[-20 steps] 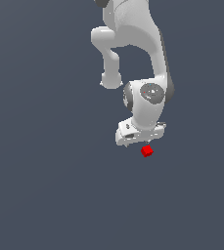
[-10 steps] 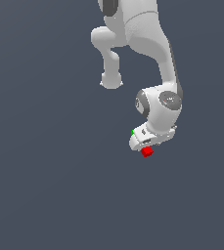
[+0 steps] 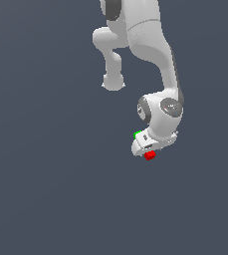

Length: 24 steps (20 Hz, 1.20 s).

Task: Stack the red cube on top of the green cube.

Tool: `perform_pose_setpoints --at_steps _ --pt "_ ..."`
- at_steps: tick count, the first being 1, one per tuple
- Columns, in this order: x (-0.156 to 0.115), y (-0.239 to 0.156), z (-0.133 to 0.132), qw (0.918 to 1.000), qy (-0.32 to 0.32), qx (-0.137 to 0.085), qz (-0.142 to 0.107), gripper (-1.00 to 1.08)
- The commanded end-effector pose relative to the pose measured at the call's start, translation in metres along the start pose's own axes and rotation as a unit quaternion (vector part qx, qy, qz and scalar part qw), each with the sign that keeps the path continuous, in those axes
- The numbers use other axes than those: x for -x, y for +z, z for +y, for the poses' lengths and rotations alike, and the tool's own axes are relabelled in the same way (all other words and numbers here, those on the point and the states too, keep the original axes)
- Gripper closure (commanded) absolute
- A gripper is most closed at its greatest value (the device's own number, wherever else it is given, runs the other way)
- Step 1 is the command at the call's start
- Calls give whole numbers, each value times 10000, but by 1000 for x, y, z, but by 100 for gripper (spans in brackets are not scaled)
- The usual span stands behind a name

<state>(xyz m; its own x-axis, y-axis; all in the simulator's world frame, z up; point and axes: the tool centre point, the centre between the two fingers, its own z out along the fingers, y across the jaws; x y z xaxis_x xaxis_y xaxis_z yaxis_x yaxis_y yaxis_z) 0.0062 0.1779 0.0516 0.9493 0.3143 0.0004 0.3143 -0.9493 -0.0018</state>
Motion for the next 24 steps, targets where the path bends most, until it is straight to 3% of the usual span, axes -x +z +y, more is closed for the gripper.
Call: perform_pose_setpoints --at_steps 1,9,10,24 --pt "1 14 0 10000 -8 3 -5 -92" --pt "-1 32 -1 10000 -16 8 -3 -92" --pt "-1 32 -1 10000 -16 8 -3 108" --pt "-1 27 -1 10000 -16 9 -1 108"
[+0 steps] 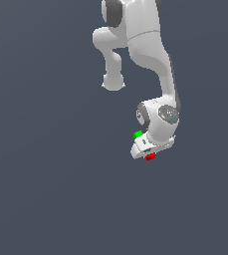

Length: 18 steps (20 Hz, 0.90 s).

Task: Stack the red cube on top of the green cube.

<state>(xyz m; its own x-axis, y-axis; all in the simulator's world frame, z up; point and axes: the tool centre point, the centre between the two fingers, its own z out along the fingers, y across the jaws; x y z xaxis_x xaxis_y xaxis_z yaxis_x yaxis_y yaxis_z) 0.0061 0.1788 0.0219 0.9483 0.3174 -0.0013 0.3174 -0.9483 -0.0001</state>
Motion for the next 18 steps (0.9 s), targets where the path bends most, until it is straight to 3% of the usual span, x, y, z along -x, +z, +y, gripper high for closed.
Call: perform_pose_setpoints --at_steps 1,18 --pt "0 -6 0 10000 0 1 7 108" --pt "0 -95 0 10000 -2 2 6 108"
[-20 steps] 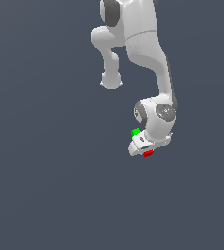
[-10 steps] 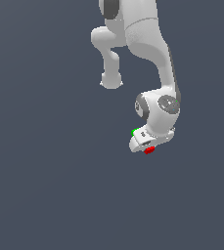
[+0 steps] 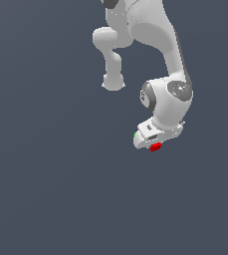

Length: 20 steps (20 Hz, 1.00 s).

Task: Stack the red cube on top of the green cube.

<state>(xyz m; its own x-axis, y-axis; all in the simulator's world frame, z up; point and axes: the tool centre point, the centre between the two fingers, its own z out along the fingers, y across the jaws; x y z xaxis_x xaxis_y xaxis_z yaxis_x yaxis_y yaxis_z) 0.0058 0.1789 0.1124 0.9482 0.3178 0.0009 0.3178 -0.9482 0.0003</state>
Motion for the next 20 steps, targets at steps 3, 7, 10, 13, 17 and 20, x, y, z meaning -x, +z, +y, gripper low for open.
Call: perform_pose_setpoints --at_steps 3,7,10,13,17,20 --pt "0 -8 0 10000 0 0 -5 108" --pt "1 -5 0 10000 1 -1 0 108" --pt "5 -3 0 10000 1 -1 0 108" --pt "13 0 0 10000 1 -1 0 108" --pt "27 7 1 10000 1 -1 0 108" --pt "42 14 1 10000 1 -1 0 108"
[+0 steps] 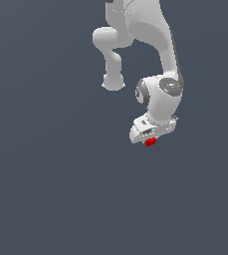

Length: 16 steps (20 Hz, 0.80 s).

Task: Stack the red cube on top of the green cube.

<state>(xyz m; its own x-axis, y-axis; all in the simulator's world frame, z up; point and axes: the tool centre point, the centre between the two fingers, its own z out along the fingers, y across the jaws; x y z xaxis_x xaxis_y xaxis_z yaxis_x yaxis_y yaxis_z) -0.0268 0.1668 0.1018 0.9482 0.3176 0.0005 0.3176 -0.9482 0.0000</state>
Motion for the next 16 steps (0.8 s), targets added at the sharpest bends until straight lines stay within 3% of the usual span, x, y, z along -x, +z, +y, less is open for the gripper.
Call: perform_pose_setpoints --at_steps 1,9,16 --pt "13 6 0 10000 0 0 2 108" --pt "57 27 2 10000 2 -1 0 108" --pt "77 38 3 10000 2 -2 -3 108"
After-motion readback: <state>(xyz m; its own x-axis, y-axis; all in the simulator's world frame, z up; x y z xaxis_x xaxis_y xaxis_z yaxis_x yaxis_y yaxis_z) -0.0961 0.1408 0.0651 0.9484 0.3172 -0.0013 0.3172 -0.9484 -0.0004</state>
